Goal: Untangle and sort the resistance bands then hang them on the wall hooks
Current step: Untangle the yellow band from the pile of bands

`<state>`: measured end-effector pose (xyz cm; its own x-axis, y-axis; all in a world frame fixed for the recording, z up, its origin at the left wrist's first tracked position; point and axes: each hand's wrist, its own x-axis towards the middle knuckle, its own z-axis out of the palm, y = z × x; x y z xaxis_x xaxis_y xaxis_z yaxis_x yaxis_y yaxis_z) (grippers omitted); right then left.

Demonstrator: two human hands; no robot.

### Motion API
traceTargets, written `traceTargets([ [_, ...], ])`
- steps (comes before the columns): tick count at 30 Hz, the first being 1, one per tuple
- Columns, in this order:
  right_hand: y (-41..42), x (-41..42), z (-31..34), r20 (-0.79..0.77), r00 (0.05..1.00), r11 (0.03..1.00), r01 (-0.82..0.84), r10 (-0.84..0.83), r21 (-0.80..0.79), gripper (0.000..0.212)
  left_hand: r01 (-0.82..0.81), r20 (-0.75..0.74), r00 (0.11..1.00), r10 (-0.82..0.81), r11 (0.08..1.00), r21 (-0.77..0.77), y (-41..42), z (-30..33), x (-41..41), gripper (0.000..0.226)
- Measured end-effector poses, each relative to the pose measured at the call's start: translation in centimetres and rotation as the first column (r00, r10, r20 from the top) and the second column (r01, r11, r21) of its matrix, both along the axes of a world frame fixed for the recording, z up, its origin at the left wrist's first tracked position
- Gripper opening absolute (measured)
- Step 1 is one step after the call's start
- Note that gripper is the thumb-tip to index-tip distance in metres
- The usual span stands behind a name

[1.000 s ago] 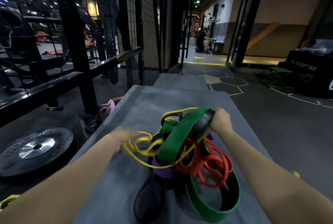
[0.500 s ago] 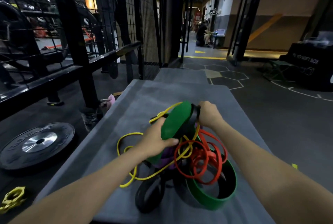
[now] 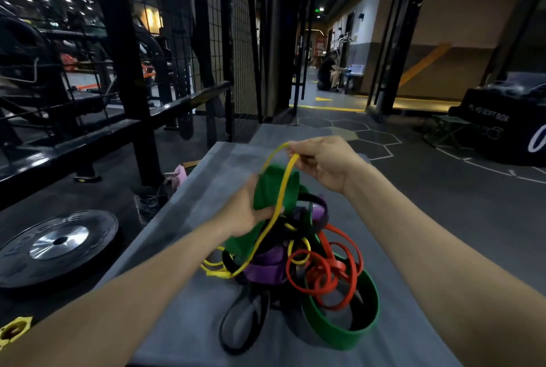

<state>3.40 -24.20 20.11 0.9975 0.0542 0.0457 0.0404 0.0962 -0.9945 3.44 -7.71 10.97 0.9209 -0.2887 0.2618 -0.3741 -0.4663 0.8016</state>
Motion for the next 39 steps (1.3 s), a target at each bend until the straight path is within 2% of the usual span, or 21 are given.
traceTargets([
  [2, 1.8, 0.1, -0.2, 0.025, 1.0, 0.991, 0.012, -0.008, -0.136, 0.013, 0.004, -0.146, 0.989, -0.033, 0.981, -0.193, -0.6, 1.1, -0.8, 0.029],
  [4, 3.2, 0.3, -1.3, 0.062, 0.998, 0.951, 0.046, -0.028, -0.305, 0.019, -0.073, -0.317, 0.946, -0.071, 0.905, -0.42, -0.9, 2.0, -1.4, 0.051],
  [6, 4.1, 0.3, -2.7, 0.058, 0.998, 0.912, 0.03, -0.007, -0.409, 0.018, -0.1, -0.41, 0.901, -0.145, 0.848, -0.52, -0.3, 1.9, -1.6, 0.067],
  [8, 4.5, 0.2, -3.8, 0.106, 0.994, 0.881, 0.015, 0.04, -0.472, 0.018, -0.078, -0.463, 0.857, -0.225, 0.832, -0.549, 0.6, 1.6, -2.1, 0.052],
  [10, 4.6, 0.3, -4.4, 0.217, 0.97, 0.787, 0.05, 0.108, -0.614, 0.018, -0.069, -0.502, 0.831, -0.238, 0.853, -0.517, 1.7, 1.1, -2.7, 0.018],
  [11, 4.4, 0.5, -4.7, 0.253, 0.955, 0.698, 0.076, 0.154, -0.712, 0.018, -0.083, -0.51, 0.833, -0.215, 0.862, -0.499, 2.3, 1.0, -2.8, 0.009],
  [13, 4.1, 0.6, -5.7, 0.224, 0.932, 0.45, 0.076, 0.286, -0.89, 0.022, -0.13, -0.491, 0.863, -0.118, 0.887, -0.443, 3.9, 0.6, -2.5, 0.016],
  [15, 3.7, 0.5, -7.2, 0.113, 0.916, 0.215, 0.03, 0.385, -0.976, 0.024, -0.189, -0.407, 0.911, 0.066, 0.944, -0.27, 5.9, 0.2, -1.4, 0.021],
  [17, 3.4, 0.3, -8.6, 0.024, 0.918, 0.089, -0.012, 0.397, -0.996, 0.027, -0.281, -0.207, 0.94, 0.272, 0.96, -0.015, 8.0, -0.2, 0.0, 0.023],
  [18, 3.1, 0.4, -9.1, 0.017, 0.928, 0.056, -0.004, 0.371, -0.998, 0.028, -0.353, -0.098, 0.927, 0.363, 0.93, 0.108, 9.0, -0.4, 0.6, 0.022],
  [20, 2.6, 0.8, -9.5, 0.071, 0.95, 0.04, 0.062, 0.303, -0.997, 0.026, -0.498, 0.063, 0.862, 0.502, 0.818, 0.288, 10.6, -0.7, 1.6, 0.018],
  [22, 2.2, 1.2, -9.5, 0.151, 0.96, 0.069, 0.139, 0.235, -0.988, 0.022, -0.54, 0.154, 0.838, 0.523, 0.755, 0.372, 11.7, -1.1, 2.5, 0.023],
  [25, 2.3, 1.5, -9.0, 0.244, 0.953, 0.095, 0.23, 0.179, -0.968, 0.027, -0.521, 0.196, 0.853, 0.484, 0.761, 0.387, 11.8, -2.0, 3.9, 0.024],
  [28, 2.4, 2.7, -9.4, 0.233, 0.955, 0.095, 0.219, 0.183, -0.971, 0.041, -0.524, 0.211, 0.849, 0.484, 0.72, 0.456, 10.2, -3.1, 5.1, 0.036],
  [29, 2.6, 3.2, -9.7, 0.204, 0.959, 0.087, 0.191, 0.194, -0.978, 0.047, -0.511, 0.212, 0.857, 0.47, 0.72, 0.468, 9.6, -3.5, 5.6, 0.041],
  [31, 3.0, 4.3, -10.3, 0.142, 0.961, 0.045, 0.135, 0.238, -0.99, 0.06, -0.431, 0.16, 0.901, 0.404, 0.782, 0.451, 8.1, -4.3, 6.7, 0.044],
  [35, 3.0, 6.2, -11.7, 0.048, 0.946, -0.12, 0.091, 0.319, -0.989, 0.078, -0.247, 0.0, 0.963, 0.271, 0.877, 0.411, 5.3, -6.5, 8.5, 0.037],
  [37, 2.3, 6.7, -12.1, 0.021, 0.947, -0.138, 0.069, 0.322, -0.988, 0.077, -0.165, -0.055, 0.978, 0.202, 0.904, 0.395, 4.0, -7.4, 8.9, 0.033],
  [39, 1.2, 6.6, -12.0, 0.039, 0.936, -0.107, 0.081, 0.35, -0.991, 0.065, -0.096, -0.109, 0.983, 0.149, 0.917, 0.388, 3.2, -7.9, 9.0, 0.027],
])
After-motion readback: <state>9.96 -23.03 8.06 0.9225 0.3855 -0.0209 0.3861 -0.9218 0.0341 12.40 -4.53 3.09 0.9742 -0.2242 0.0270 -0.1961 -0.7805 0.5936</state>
